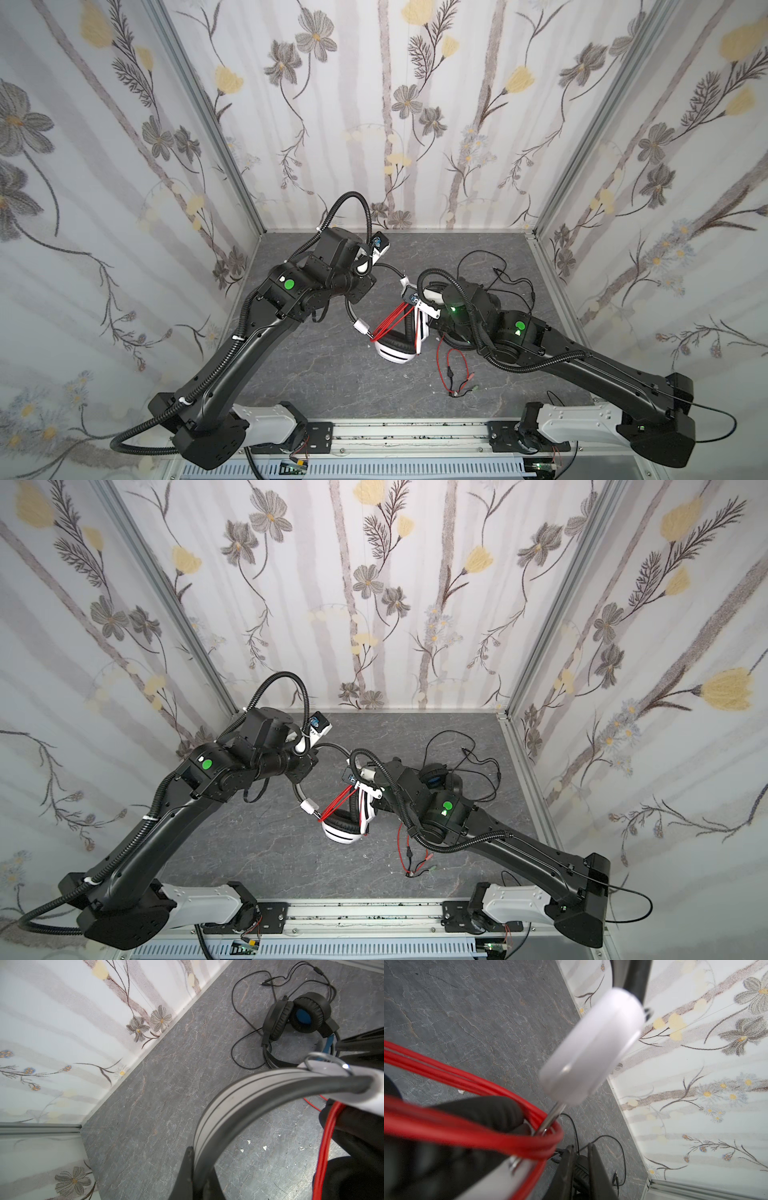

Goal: Wrap the headphones

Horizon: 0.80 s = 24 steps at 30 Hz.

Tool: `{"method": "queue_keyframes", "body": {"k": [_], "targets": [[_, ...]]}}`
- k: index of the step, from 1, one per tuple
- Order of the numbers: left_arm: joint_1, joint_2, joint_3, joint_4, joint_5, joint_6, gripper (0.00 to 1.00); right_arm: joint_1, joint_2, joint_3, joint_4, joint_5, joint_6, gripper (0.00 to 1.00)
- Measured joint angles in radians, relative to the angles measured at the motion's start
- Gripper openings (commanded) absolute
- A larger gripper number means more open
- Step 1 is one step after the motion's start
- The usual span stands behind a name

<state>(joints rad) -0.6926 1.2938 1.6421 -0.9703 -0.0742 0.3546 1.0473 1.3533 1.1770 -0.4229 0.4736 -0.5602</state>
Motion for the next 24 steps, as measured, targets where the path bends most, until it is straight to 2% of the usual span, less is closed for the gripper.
{"method": "queue_keyframes", "body": {"k": [3,9,24], "targets": [[0.0,0.002,0.017,-0.018,0.023,-0.008,0.0,-0.012,-0.004,-0.007,0.012,-0.014,0.005,0.21],[0.0,0.006,0.032,-0.017,0.098,-0.049,0.0,-0.109,-0.067,-0.013,0.063,-0.152,0.109,0.28],[0.006,-0.016,0.063,0.024,0.218,-0.15,0.0,-0.298,-0.123,-0.149,0.168,-0.433,0.27,0.28]]}}
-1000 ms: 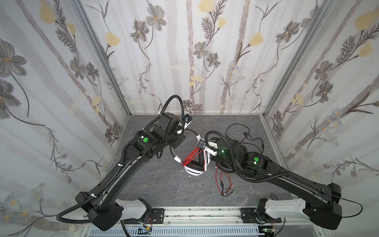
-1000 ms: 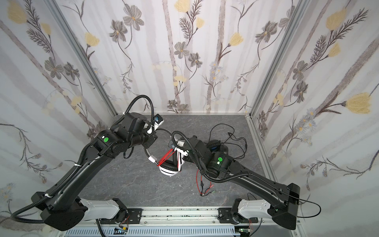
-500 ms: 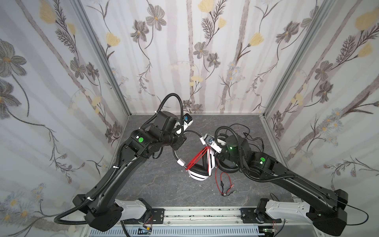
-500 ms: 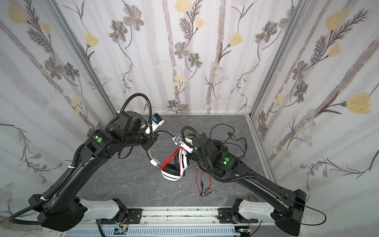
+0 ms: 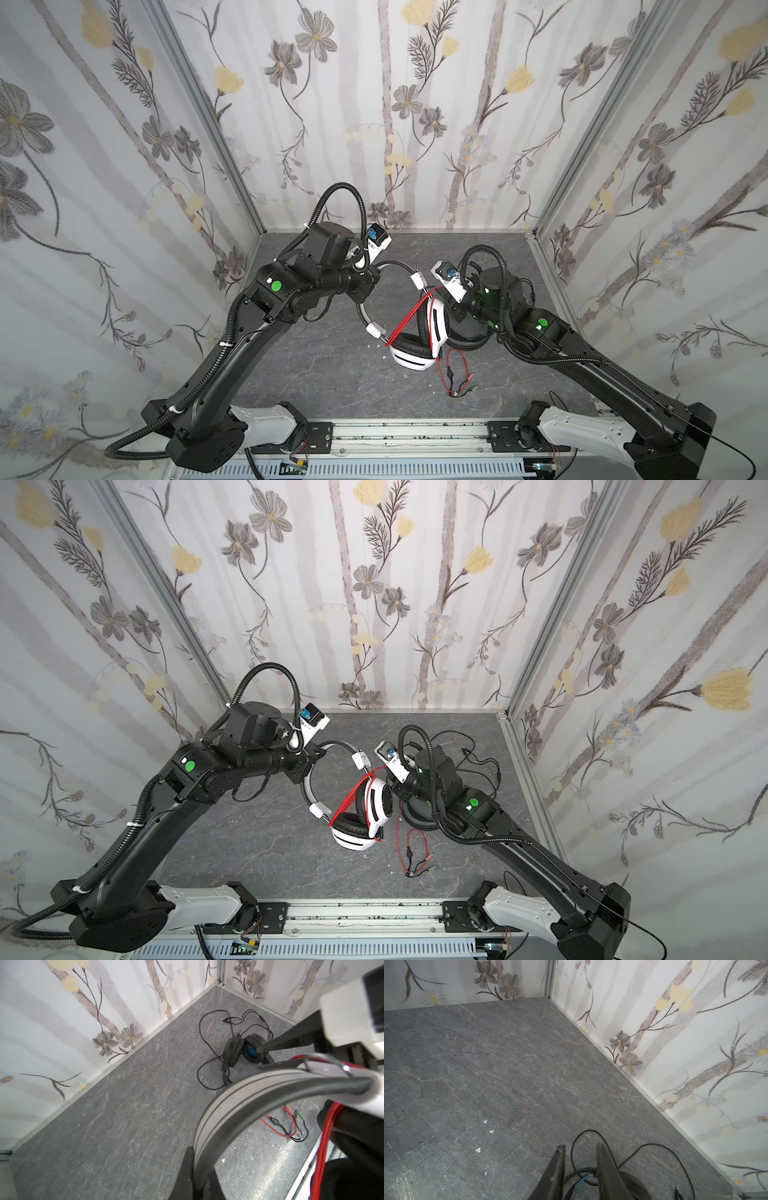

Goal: Wrap the headphones

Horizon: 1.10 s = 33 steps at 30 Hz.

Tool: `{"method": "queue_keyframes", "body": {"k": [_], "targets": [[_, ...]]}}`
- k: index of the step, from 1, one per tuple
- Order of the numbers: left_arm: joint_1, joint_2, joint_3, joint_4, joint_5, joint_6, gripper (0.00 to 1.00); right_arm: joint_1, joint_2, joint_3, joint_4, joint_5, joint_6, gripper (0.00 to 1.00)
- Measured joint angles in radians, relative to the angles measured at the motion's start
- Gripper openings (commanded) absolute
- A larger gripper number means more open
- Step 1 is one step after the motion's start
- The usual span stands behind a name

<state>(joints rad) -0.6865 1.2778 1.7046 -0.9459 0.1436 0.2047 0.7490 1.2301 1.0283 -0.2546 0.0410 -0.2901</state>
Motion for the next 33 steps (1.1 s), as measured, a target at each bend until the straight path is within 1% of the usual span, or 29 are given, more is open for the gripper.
{"method": "queue_keyframes", "body": {"k": [2,5,11,16,20,24,29,33], "targets": [[0.0,-0.002,0.005,0.022,0.019,-0.02,0.0,-0.015,0.0,-0.008,0.014,-0.032,0.02,0.3],[0.002,-0.002,0.021,0.03,0.033,-0.039,0.0,-0.038,0.0,-0.009,0.048,-0.074,0.042,0.34],[0.011,0.002,0.068,0.061,0.031,-0.09,0.0,-0.07,-0.003,-0.019,0.1,-0.126,0.082,0.41],[0.018,0.002,0.087,0.096,0.024,-0.141,0.0,-0.098,-0.035,-0.051,0.138,-0.169,0.122,0.45],[0.035,0.005,0.114,0.123,0.024,-0.185,0.0,-0.122,-0.053,-0.079,0.173,-0.195,0.154,0.45],[0.046,0.029,0.185,0.136,0.016,-0.229,0.0,-0.144,-0.058,-0.105,0.198,-0.219,0.182,0.44],[0.048,0.058,0.279,0.146,0.014,-0.276,0.0,-0.169,-0.051,-0.13,0.237,-0.252,0.211,0.42],[0.048,0.069,0.314,0.153,0.008,-0.313,0.0,-0.193,-0.025,-0.135,0.283,-0.285,0.237,0.39]]}}
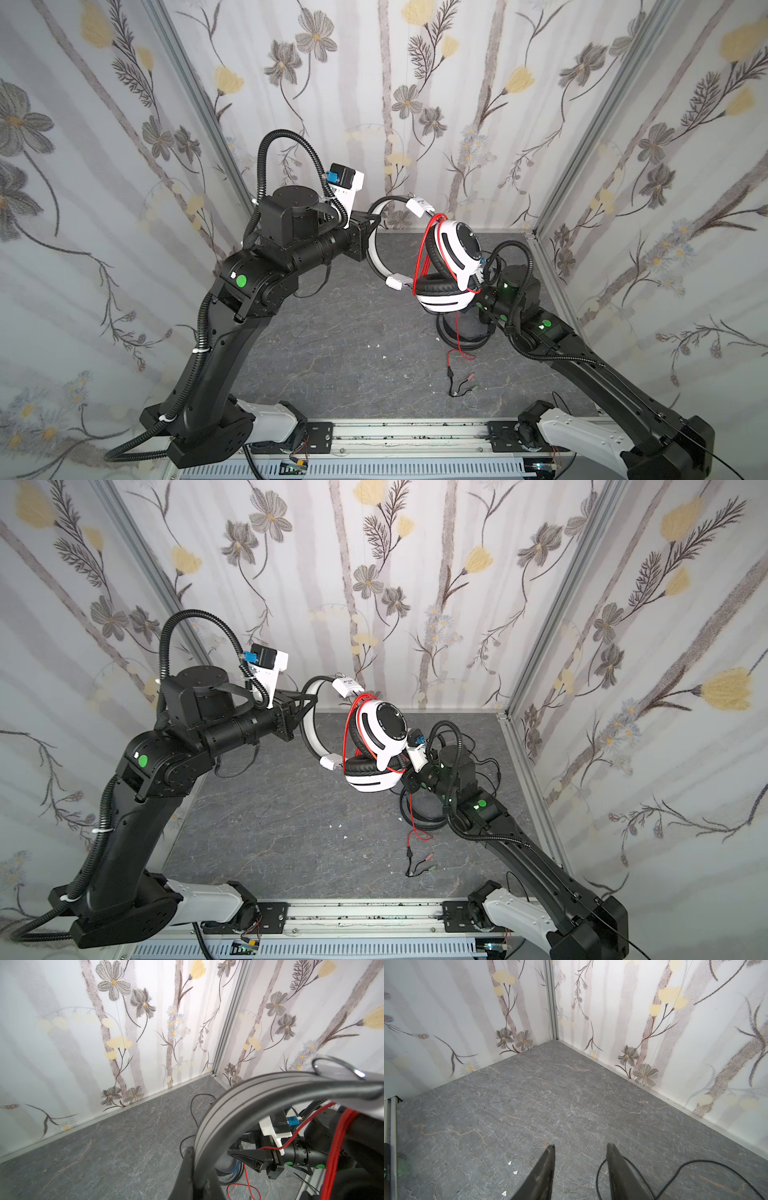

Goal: Wrap the headphones

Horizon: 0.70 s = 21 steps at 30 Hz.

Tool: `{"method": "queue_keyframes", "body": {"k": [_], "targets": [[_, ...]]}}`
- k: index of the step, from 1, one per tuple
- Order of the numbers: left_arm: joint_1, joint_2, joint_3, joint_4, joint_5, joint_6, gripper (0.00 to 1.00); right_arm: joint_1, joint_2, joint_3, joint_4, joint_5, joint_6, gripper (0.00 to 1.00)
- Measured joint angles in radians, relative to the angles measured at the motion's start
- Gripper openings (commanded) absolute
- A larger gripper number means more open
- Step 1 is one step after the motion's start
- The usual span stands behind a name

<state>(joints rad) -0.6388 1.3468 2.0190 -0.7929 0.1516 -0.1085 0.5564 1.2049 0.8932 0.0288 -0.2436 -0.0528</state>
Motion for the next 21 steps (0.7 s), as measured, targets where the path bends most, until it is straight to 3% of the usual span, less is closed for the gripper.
{"method": "queue_keyframes", "body": {"k": [12,21], "targets": [[0.0,0.014,0.05,0.003,-0.072,-0.074,0.0,-0.02,0.061,-0.082,0.12,-0.067,0.083,0.3],[0.001,0.013,0.049,0.025,-0.131,-0.103,0.0,-0.029,0.05,-0.134,0.153,-0.078,0.128,0.29]]}}
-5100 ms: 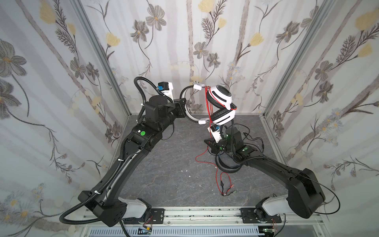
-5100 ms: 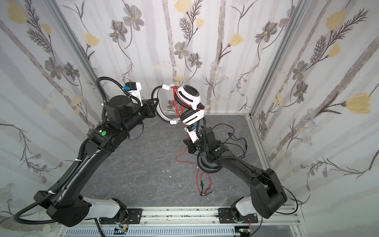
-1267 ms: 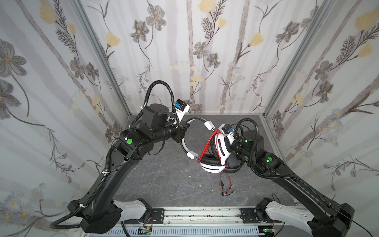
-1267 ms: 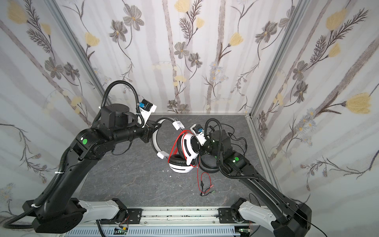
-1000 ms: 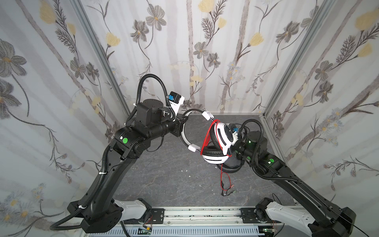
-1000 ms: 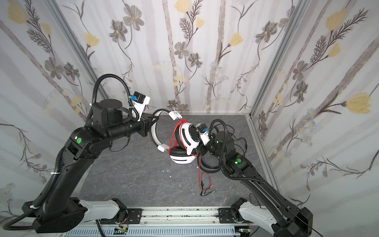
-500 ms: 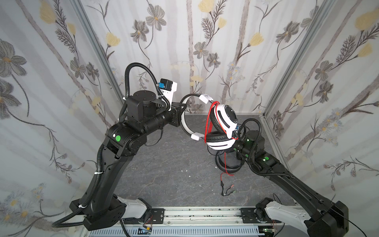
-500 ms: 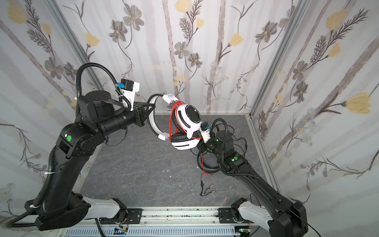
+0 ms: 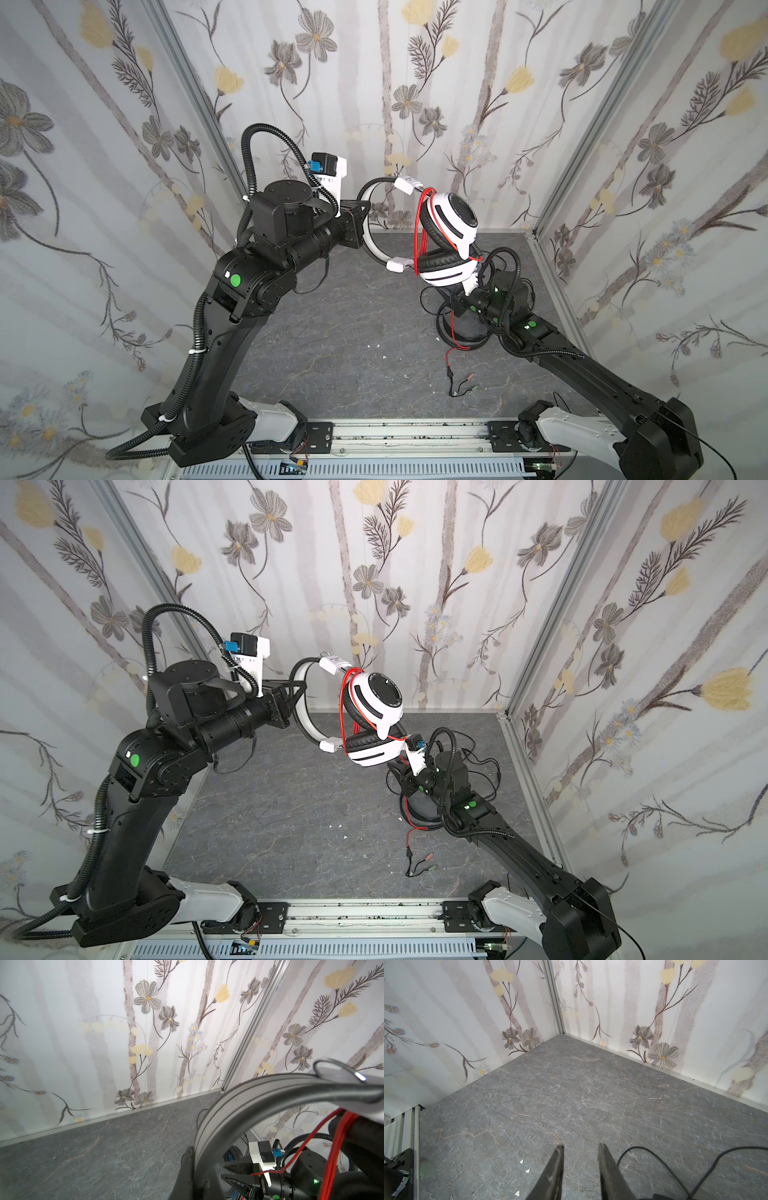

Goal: Wrap the headphones

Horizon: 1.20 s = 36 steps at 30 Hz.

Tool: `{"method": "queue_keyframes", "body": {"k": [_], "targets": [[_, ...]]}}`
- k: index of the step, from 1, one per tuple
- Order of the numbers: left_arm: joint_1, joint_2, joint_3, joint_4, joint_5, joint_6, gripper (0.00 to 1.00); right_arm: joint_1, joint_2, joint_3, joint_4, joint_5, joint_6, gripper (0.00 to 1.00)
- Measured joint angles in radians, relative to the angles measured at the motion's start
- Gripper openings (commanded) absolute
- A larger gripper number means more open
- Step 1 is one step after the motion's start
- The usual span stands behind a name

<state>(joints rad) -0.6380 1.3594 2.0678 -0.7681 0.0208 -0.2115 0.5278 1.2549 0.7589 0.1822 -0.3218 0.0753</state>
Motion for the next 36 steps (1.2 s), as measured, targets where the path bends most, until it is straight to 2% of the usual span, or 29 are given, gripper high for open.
{"method": "queue_keyframes", "body": {"k": [7,10,13,17,20,25,32,36], "targets": [[0.01,0.001,-0.029,0.054,-0.04,-0.032,0.0,-0.002,-0.026,-0.002,0.003,-0.032,0.013,0.14],[0.015,0.001,-0.031,0.068,-0.055,-0.043,0.0,-0.002,-0.026,-0.021,0.015,-0.038,0.013,0.15],[0.032,0.013,-0.014,0.084,-0.058,-0.079,0.0,-0.002,-0.022,-0.043,-0.003,-0.04,0.014,0.21],[0.043,0.036,0.015,0.098,-0.062,-0.116,0.0,-0.002,-0.021,-0.045,0.004,-0.047,0.016,0.22],[0.049,0.042,0.017,0.113,-0.06,-0.135,0.0,-0.002,-0.021,-0.052,0.006,-0.049,0.021,0.17],[0.06,0.043,0.017,0.123,-0.053,-0.163,0.0,-0.003,-0.022,-0.071,0.005,-0.058,0.021,0.0],[0.081,0.039,-0.015,0.156,-0.075,-0.208,0.0,-0.003,-0.024,-0.071,0.0,-0.065,0.016,0.0],[0.095,0.039,-0.043,0.169,-0.134,-0.247,0.0,0.003,-0.026,-0.067,-0.024,-0.047,-0.013,0.0]]}}
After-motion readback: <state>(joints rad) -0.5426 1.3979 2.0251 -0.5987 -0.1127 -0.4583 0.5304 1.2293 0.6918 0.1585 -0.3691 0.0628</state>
